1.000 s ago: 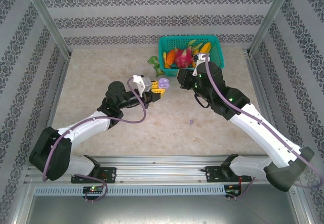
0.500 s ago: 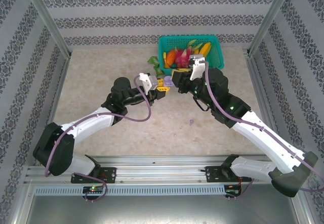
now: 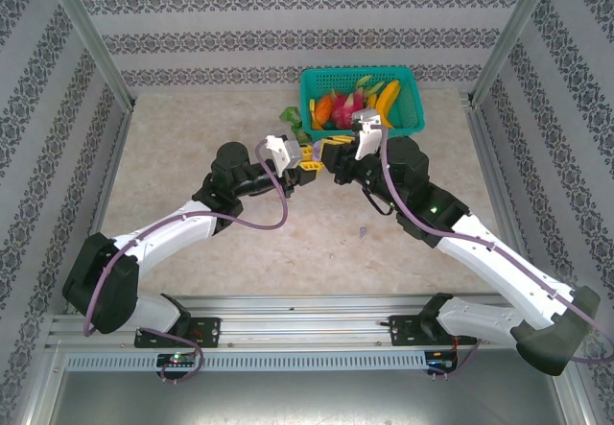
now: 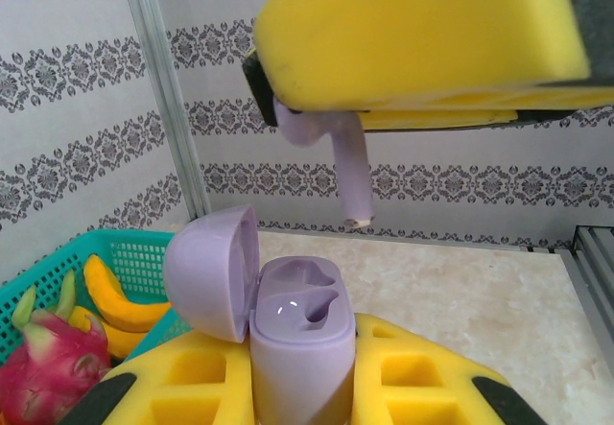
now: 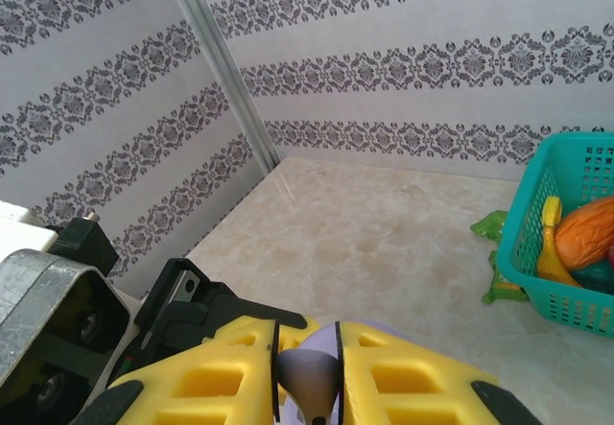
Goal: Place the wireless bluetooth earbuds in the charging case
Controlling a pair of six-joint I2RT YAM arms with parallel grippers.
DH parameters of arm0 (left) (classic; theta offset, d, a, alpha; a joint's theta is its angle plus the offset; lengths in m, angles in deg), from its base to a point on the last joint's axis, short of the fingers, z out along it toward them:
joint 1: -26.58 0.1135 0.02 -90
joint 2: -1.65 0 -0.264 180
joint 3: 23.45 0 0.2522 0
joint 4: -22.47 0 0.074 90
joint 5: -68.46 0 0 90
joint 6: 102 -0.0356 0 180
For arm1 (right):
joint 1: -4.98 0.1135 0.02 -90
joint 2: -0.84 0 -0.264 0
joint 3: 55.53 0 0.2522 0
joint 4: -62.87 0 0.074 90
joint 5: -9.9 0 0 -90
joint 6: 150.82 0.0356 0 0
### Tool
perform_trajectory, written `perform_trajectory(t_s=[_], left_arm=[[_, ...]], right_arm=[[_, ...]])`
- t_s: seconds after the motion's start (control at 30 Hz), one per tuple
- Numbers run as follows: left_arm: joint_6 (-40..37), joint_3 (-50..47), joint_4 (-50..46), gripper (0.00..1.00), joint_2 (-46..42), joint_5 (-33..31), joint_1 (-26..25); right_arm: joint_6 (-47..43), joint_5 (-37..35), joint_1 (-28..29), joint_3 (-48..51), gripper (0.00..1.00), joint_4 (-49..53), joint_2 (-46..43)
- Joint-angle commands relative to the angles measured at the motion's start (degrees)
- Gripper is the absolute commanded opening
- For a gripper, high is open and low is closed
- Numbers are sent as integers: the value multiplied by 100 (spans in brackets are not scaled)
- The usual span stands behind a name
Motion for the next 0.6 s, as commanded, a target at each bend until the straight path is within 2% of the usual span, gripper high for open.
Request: perform_trajectory(t_s=[0.0,0.57], left_arm=[[-137,178,-68,0,-5,64,-82],[-101,170,4,0,-104,37,-91]], right_arm=[[-25,62,40,62,20,-237,-30],[32,-36,20,214,19,-273,124]])
